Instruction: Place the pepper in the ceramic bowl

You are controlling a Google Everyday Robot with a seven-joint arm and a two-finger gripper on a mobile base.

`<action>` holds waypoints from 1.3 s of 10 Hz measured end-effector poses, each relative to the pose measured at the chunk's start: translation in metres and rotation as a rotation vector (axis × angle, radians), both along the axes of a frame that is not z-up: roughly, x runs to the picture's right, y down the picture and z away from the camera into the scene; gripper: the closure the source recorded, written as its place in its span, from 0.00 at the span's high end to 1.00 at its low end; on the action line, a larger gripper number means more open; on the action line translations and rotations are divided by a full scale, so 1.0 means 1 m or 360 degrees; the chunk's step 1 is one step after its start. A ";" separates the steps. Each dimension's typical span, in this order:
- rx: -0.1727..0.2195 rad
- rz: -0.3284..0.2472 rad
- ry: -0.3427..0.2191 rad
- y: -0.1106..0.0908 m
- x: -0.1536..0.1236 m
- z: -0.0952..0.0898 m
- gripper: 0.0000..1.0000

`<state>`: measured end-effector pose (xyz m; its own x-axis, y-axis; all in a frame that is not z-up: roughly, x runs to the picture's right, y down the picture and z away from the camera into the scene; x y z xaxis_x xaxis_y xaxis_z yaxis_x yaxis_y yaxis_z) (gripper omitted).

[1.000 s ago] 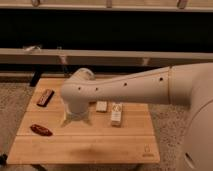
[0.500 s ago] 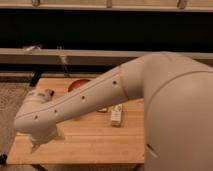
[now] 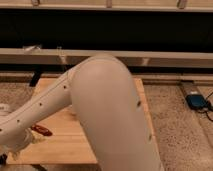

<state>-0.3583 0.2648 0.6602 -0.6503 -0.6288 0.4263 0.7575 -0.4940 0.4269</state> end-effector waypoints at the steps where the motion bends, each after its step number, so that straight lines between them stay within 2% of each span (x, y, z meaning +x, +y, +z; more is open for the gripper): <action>1: 0.0002 -0.0010 0.0009 -0.003 -0.006 0.009 0.80; 5: 0.0010 0.0003 0.0054 -0.035 -0.007 0.053 0.80; 13: -0.0031 -0.0060 0.0036 -0.027 -0.029 0.100 0.80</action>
<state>-0.3872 0.2381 0.7605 -0.6634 -0.5954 0.4533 0.7481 -0.5141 0.4196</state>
